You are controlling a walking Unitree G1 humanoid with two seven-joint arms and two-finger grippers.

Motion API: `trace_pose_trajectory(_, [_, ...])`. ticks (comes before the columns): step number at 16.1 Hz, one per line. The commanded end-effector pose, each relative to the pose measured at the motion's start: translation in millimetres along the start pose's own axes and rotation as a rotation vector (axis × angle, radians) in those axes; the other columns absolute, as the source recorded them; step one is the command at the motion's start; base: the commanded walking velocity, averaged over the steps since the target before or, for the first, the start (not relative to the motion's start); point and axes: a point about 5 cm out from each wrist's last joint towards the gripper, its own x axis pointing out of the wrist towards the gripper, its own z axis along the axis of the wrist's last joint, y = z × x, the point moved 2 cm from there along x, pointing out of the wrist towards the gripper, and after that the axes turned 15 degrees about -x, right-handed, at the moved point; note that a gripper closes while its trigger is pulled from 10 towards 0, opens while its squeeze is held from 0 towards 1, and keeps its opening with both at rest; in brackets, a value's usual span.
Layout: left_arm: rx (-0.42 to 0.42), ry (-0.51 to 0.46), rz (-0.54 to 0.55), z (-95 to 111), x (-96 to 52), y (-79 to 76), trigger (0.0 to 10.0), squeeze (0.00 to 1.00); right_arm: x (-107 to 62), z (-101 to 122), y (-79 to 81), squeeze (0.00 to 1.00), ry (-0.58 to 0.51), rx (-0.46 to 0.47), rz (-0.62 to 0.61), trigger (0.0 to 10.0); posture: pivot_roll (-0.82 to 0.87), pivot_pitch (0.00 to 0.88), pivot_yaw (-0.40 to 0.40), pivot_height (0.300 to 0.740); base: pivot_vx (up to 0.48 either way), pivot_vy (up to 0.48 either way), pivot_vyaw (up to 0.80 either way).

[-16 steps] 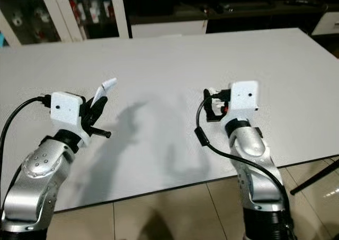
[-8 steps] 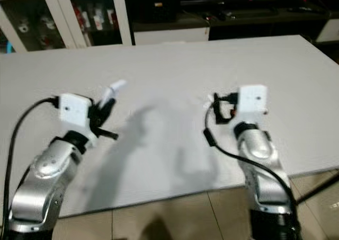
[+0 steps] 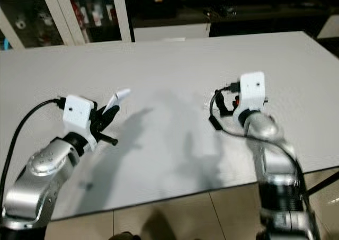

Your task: Picking trash to rubbish bin

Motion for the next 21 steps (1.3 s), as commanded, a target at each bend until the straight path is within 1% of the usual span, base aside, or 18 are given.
trace_pose_trajectory(1, [0.023, 0.017, -0.019, 3.0, 1.9, 0.7, 10.0, 0.0, 7.5, -5.7, 5.1, 1.0, 0.058, 0.057, 0.072, 10.0, -0.01, 0.077, -0.013, 0.74, 0.0, 0.0, 0.0])
trace_pose_trajectory(2, [0.036, 0.024, -0.029, 3.1, 2.5, 0.0, 10.0, 0.0, 11.3, -6.4, 5.1, 1.0, 0.07, 0.06, 0.085, 10.0, -0.02, 0.077, -0.012, 0.74, 0.0, 0.0, 0.0])
trace_pose_trajectory(4, [0.069, 0.053, -0.092, 6.0, 6.0, -4.8, 10.0, 0.0, 34.6, -5.2, -0.9, 1.0, 0.15, 0.059, 0.16, 10.0, -0.02, 0.086, -0.001, 0.74, 0.0, 0.0, 0.0])
trace_pose_trajectory(7, [0.065, 0.064, -0.11, 8.8, 7.8, -8.0, 10.0, 0.0, 48.3, -4.8, -6.7, 1.0, 0.214, 0.068, 0.188, 10.0, -0.02, 0.096, 0.0, 0.74, 0.0, 0.0, 0.0])
trace_pose_trajectory(8, [0.065, 0.066, -0.117, 9.7, 8.2, -10.1, 10.0, 0.0, 54.7, -1.7, -9.4, 1.0, 0.233, 0.041, 0.194, 10.0, -0.02, 0.105, -0.004, 0.74, 0.0, 0.0, 0.0])
trace_pose_trajectory(9, [0.067, 0.064, -0.118, 10.6, 8.0, -10.9, 10.0, 0.0, 59.6, 4.3, -11.5, 1.0, 0.217, 0.026, 0.182, 10.0, -0.02, 0.112, -0.012, 0.74, 0.0, 0.0, 0.0])
trace_pose_trajectory(10, [0.069, 0.063, -0.118, 11.9, 8.2, -10.8, 10.0, 0.0, 64.1, 10.2, -13.6, 0.91, 0.194, 0.003, 0.16, 10.0, -0.02, 0.132, -0.018, 0.74, 0.0, 0.0, 0.0])
trace_pose_trajectory(11, [0.074, 0.067, -0.117, 13.8, 8.2, -9.7, 10.0, 0.0, 67.5, 15.0, -13.0, 0.0, 0.173, -0.02, 0.152, 10.0, -0.01, 0.146, -0.019, 0.74, 0.0, 0.0, 0.0])
trace_pose_trajectory(13, [0.094, 0.081, -0.121, 21.3, 7.9, -6.0, 10.0, 0.0, 73.5, 23.2, -10.0, 0.0, 0.144, -0.044, 0.125, 10.0, -0.02, 0.173, -0.009, 0.74, 0.0, 0.0, 0.0])
trace_pose_trajectory(15, [0.098, 0.084, -0.128, 24.4, 7.5, -5.0, 10.0, 0.0, 75.8, 23.9, -7.6, 0.0, 0.144, -0.064, 0.107, 10.0, -0.03, 0.19, 0.005, 0.74, 0.0, 0.0, 0.0])
trace_pose_trajectory(16, [0.099, 0.083, -0.13, 26.2, 8.1, -5.8, 10.0, 0.0, 76.7, 22.8, -6.7, 0.0, 0.154, -0.109, 0.1, 10.0, -0.03, 0.203, -0.003, 0.74, 0.0, 0.0, 0.0])
trace_pose_trajectory(17, [0.093, 0.089, -0.138, 25.8, 8.0, -6.9, 10.0, 0.0, 77.6, 20.7, -3.6, 0.0, 0.156, -0.128, 0.099, 10.0, -0.02, 0.204, 0.0, 0.74, 0.0, 0.0, 0.0])
trace_pose_trajectory(18, [0.094, 0.093, -0.141, 26.1, 7.9, -7.1, 10.0, 0.0, 78.0, 20.6, -2.7, 0.0, 0.154, -0.122, 0.098, 10.0, -0.02, 0.209, 0.003, 0.74, 0.0, 0.0, 0.0])
trace_pose_trajectory(19, [0.1, 0.102, -0.151, 26.9, 7.7, -8.2, 10.0, 0.0, 78.8, 19.9, -1.5, 0.0, 0.142, -0.157, 0.081, 10.0, -0.02, 0.217, 0.009, 0.74, 0.0, 0.0, 0.0])
trace_pose_trajectory(20, [0.097, 0.104, -0.162, 27.8, 7.6, -9.7, 10.0, 0.0, 79.1, 19.5, -0.5, 0.0, 0.134, -0.165, 0.075, 10.0, -0.01, 0.222, 0.009, 0.74, 0.0, 0.0, 0.0])
trace_pose_trajectory(21, [0.073, 0.109, -0.199, 32.6, 5.9, -15.2, 10.0, 0.0, 80.2, 19.2, 6.7, 0.0, 0.105, -0.162, 0.081, 10.0, 0.01, 0.239, 0.007, 0.74, 0.0, 0.0, 0.0])
